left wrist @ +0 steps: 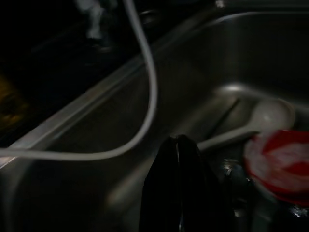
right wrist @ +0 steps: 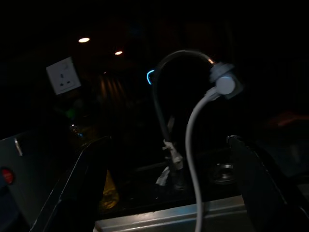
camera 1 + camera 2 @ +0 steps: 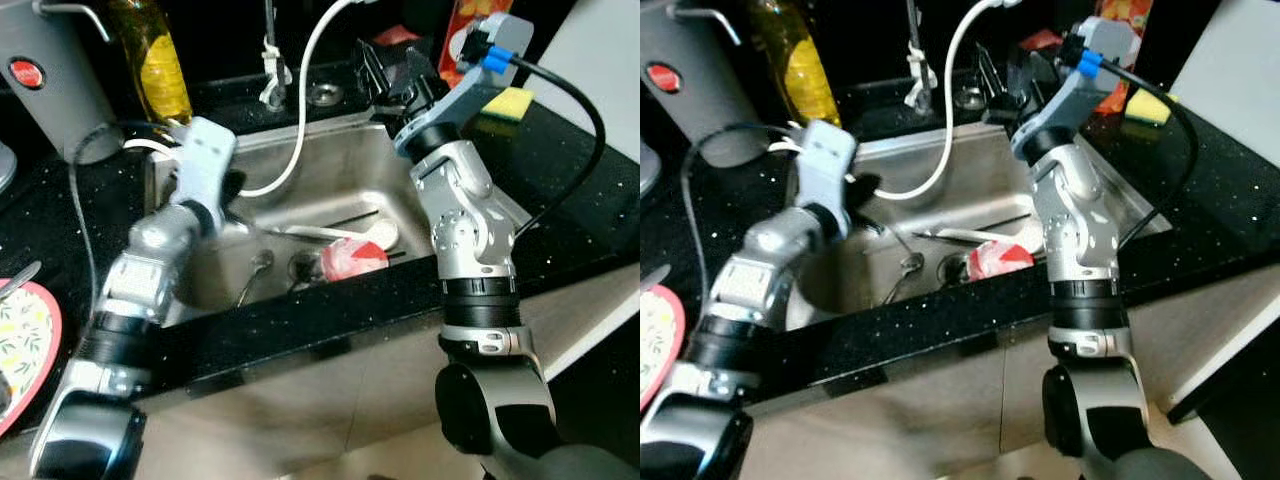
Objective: Kitchen organization
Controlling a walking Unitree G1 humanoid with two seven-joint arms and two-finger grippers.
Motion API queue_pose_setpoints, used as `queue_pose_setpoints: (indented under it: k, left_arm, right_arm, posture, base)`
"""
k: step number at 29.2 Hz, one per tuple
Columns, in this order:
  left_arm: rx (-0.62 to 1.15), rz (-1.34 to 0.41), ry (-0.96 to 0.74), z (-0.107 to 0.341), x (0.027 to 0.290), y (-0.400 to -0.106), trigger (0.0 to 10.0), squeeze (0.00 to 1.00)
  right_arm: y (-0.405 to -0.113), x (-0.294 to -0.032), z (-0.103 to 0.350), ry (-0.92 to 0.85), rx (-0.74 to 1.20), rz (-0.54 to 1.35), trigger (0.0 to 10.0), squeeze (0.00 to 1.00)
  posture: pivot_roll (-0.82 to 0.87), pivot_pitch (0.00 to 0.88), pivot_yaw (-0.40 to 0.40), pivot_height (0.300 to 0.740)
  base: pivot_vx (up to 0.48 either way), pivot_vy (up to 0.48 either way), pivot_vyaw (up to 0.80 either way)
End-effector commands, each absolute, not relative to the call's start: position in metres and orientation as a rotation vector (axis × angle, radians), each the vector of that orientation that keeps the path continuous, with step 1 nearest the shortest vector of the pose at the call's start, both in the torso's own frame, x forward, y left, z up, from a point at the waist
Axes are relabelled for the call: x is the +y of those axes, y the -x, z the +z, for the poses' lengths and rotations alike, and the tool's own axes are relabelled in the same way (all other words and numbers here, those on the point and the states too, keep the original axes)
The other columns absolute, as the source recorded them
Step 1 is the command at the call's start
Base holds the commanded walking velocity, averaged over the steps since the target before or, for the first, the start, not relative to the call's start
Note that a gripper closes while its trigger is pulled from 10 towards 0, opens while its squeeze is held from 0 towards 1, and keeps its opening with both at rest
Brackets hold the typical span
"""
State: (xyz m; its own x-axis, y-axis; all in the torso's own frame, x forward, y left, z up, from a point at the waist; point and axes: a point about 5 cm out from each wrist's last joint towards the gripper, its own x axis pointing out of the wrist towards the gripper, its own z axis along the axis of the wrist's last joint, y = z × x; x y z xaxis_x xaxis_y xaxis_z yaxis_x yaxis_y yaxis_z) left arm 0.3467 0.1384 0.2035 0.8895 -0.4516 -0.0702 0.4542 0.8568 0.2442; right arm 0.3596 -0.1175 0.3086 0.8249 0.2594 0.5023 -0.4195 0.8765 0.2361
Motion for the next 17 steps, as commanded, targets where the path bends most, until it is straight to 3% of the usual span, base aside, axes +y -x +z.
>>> queue_pose_setpoints:
  k: [1, 5, 6, 11, 12, 13, 14, 15, 16, 17]
  left_arm:
    - [0.009, -0.556, -0.26, 0.2, 0.126, -0.339, 10.0, 0.0]
    - [0.034, -0.521, -0.285, 0.194, 0.125, -0.339, 10.0, 0.0]
    - [0.034, -0.472, -0.263, 0.195, 0.13, -0.342, 10.0, 1.0]
    - [-0.129, -0.314, -0.204, 0.226, 0.144, -0.342, 10.0, 1.0]
    - [-0.15, -0.266, -0.201, 0.23, 0.148, -0.343, 10.0, 0.0]
    - [-0.15, -0.266, -0.201, 0.23, 0.148, -0.343, 10.0, 0.0]
    - [-0.178, -0.043, -0.23, 0.239, 0.173, -0.343, 10.0, 0.0]
    - [-0.179, 0.056, -0.25, 0.24, 0.184, -0.342, 10.0, 0.0]
    - [-0.155, 0.3, -0.298, 0.241, 0.214, -0.336, 10.0, 0.0]
    - [-0.155, 0.3, -0.298, 0.241, 0.214, -0.336, 10.0, 0.0]
  right_arm:
    - [-0.358, -0.118, 0.308, -0.349, -0.479, 0.364, 10.0, 0.0]
    - [-0.358, -0.119, 0.308, -0.349, -0.479, 0.361, 10.0, 0.0]
    - [-0.358, -0.119, 0.308, -0.349, -0.479, 0.36, 10.0, 0.0]
    - [-0.358, -0.117, 0.308, -0.351, -0.476, 0.365, 10.0, 0.0]
    - [-0.358, -0.117, 0.308, -0.352, -0.475, 0.366, 10.0, 0.0]
    - [-0.358, -0.117, 0.308, -0.352, -0.475, 0.366, 10.0, 0.0]
    - [-0.358, -0.116, 0.308, -0.354, -0.474, 0.369, 10.0, 0.0]
    - [-0.358, -0.116, 0.307, -0.355, -0.473, 0.37, 10.0, 0.0]
    - [-0.358, -0.115, 0.307, -0.356, -0.471, 0.372, 10.0, 0.0]
    - [-0.358, -0.115, 0.307, -0.356, -0.471, 0.372, 10.0, 0.0]
  posture:
    - [0.11, 0.0, 0.088, 0.74]
    - [0.11, 0.0, 0.088, 0.74]
    - [0.11, 0.0, 0.086, 0.74]
    - [0.12, 0.0, 0.083, 0.74]
    - [0.12, 0.0, 0.083, 0.74]
    - [0.12, 0.0, 0.083, 0.74]
    - [0.13, 0.0, 0.08, 0.74]
    - [0.13, 0.0, 0.08, 0.74]
    - [0.14, 0.0, 0.079, 0.74]
    - [0.14, 0.0, 0.079, 0.74]
  base:
    - [0.0, 0.0, 0.0]
    - [0.0, 0.0, 0.0]
    - [0.0, 0.0, 0.0]
    - [0.0, 0.0, 0.0]
    - [0.0, 0.0, 0.0]
    - [0.0, 0.0, 0.0]
    - [0.0, 0.0, 0.0]
    - [0.0, 0.0, 0.0]
    - [0.0, 0.0, 0.0]
    - [0.0, 0.0, 0.0]
